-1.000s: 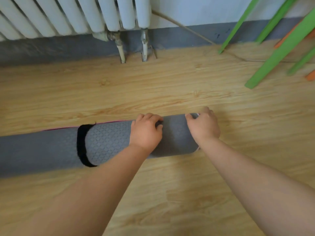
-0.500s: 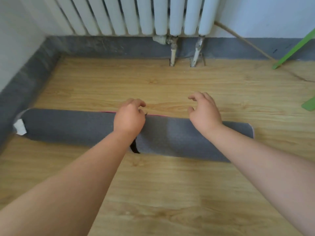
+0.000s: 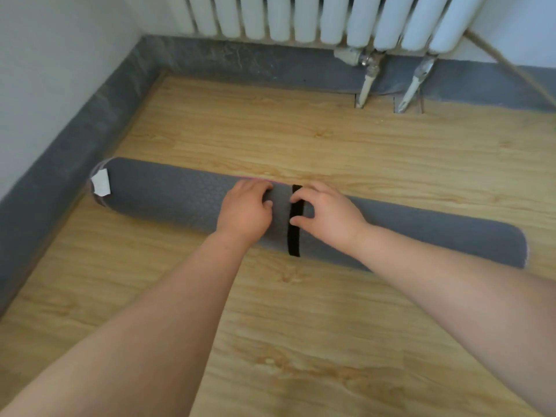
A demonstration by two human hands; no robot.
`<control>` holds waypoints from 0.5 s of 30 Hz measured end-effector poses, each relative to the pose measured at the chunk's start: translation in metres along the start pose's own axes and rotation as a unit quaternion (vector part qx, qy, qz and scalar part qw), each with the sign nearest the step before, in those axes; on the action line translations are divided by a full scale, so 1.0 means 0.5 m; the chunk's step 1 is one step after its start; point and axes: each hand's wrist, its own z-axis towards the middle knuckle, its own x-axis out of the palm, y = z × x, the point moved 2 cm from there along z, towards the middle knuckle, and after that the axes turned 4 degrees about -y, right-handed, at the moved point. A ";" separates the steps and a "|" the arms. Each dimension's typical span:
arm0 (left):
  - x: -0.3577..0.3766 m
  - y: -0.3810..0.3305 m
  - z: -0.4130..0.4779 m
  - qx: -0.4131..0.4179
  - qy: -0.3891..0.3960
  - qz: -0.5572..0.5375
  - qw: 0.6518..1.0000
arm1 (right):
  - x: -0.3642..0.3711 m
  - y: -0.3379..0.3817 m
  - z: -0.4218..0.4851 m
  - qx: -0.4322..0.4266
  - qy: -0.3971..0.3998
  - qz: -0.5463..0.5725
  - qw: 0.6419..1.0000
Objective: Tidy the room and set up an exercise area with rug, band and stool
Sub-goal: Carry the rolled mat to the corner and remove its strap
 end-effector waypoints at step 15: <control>0.028 0.016 -0.028 0.017 0.095 0.049 0.994 | -0.004 -0.042 0.074 0.219 0.002 0.123 0.968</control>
